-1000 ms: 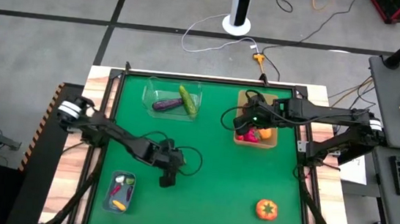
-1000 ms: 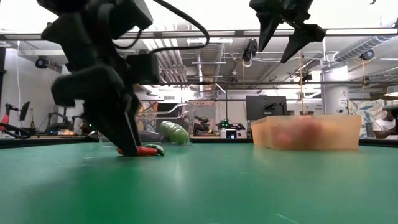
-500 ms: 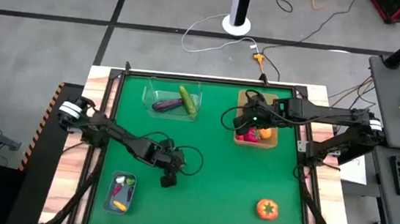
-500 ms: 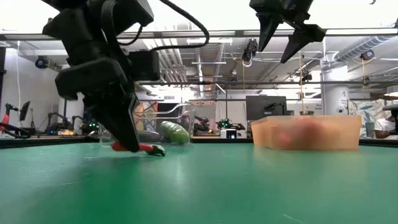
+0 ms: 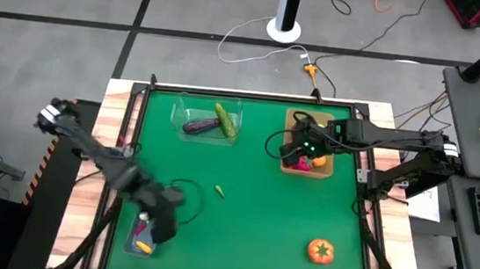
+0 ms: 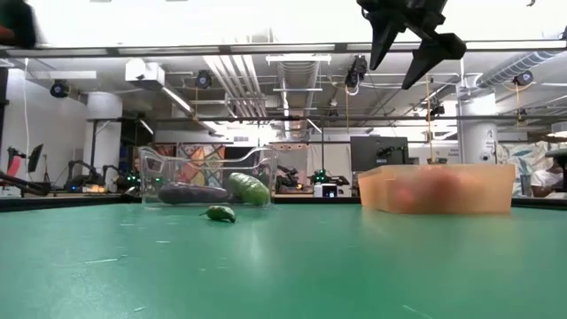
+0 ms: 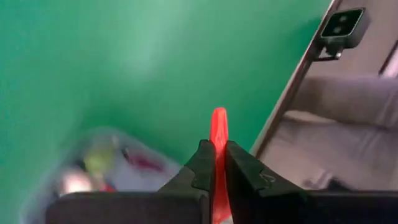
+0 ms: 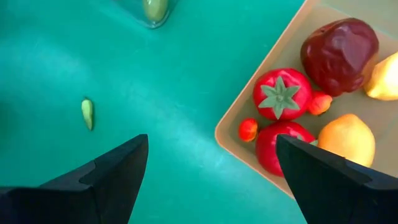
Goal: Sort produce into baskets
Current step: Put the red chili pepper into the blue bin, then put the green chili pepper into the blue bin
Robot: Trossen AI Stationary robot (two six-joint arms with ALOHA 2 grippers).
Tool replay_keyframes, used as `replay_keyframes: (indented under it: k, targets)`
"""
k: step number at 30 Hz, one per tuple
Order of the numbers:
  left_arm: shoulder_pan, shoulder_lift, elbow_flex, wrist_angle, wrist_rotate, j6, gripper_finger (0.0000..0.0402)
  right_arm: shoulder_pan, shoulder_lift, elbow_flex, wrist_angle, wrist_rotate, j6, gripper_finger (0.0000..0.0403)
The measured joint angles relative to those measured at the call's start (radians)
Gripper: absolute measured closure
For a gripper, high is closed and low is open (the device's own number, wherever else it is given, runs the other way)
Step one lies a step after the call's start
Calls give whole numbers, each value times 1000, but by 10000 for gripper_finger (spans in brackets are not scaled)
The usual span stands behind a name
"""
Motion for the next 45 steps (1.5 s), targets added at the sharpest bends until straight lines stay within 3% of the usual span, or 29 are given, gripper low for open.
replay_keyframes:
  k: [5, 13, 19, 28, 38, 45]
  targets:
    - [-180, -50, -28, -21, -170, -421, 397, 2, 0, 0, 3, 1, -31, 60]
    - [-299, 40, -63, -54, -81, -672, 374, 2, 5, 0, 44, 8, -48, 60]
    - [-300, 94, -63, -68, -26, -706, 324, 2, 34, 0, 106, 3, -60, 60]
    - [-294, 86, -40, -70, -34, -683, 251, 28, 111, -1, 243, -78, -94, 60]
    - [-276, 40, 122, -181, -333, -493, 249, 158, 286, 0, 642, -198, -74, 60]
    - [-256, 40, 181, -288, -455, -428, 259, 182, 507, 43, 731, -202, -104, 60]
